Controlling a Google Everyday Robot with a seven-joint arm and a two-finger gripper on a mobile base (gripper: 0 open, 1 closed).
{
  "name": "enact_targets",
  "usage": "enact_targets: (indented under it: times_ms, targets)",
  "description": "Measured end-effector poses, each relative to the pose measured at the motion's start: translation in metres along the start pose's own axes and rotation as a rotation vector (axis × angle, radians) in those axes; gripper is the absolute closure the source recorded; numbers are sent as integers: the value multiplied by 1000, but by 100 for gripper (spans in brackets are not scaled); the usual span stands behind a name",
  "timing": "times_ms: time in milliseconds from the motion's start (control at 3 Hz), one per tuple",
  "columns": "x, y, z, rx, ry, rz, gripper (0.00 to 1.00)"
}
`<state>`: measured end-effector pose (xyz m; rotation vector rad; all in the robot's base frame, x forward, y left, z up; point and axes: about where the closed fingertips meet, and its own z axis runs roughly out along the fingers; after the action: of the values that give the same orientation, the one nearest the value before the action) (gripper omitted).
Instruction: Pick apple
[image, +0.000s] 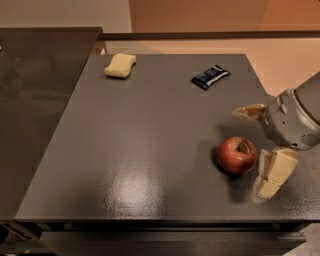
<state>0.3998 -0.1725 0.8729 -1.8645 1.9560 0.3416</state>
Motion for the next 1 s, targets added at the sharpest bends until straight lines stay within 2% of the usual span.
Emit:
enact_targets:
  times_ms: [333,667,1000]
  targets:
    - [0,1,9,-13,-6,-11,0]
    - [1,-1,13,-19,-8,-14,17]
    - [3,-2,16,-23,-7,-12,41]
